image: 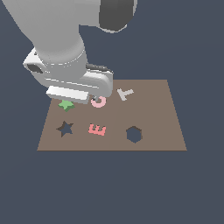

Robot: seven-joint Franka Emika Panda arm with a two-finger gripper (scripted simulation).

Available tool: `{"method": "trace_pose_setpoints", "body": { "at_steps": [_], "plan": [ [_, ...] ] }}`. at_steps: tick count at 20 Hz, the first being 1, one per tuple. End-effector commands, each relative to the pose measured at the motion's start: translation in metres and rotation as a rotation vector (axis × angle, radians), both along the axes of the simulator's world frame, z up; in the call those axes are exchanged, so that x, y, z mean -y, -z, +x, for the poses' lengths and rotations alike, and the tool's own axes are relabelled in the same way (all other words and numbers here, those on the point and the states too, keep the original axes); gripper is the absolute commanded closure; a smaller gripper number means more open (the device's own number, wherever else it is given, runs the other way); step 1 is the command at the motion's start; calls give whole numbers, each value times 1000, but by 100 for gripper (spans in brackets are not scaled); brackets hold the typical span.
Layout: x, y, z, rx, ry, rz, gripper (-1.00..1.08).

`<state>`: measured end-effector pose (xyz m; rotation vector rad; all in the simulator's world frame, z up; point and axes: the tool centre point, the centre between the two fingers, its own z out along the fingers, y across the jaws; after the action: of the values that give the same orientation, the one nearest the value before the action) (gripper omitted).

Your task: Insert a designated object into the corresponding slot on a board.

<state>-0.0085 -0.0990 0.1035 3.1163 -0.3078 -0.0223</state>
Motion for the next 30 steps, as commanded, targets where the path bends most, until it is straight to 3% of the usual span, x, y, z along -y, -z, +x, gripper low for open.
{"method": "trace_pose_setpoints", "body": {
  "at_steps": [1,9,24,25,30],
  "plan": [
    [25,18,-3,5,43,1,-92],
    [67,51,-9,15,120,6,-92],
    [70,73,-9,16,126,8,-92],
    [70,73,-9,16,126,8,108],
    [70,73,-9,16,126,8,108]
  ]
}}
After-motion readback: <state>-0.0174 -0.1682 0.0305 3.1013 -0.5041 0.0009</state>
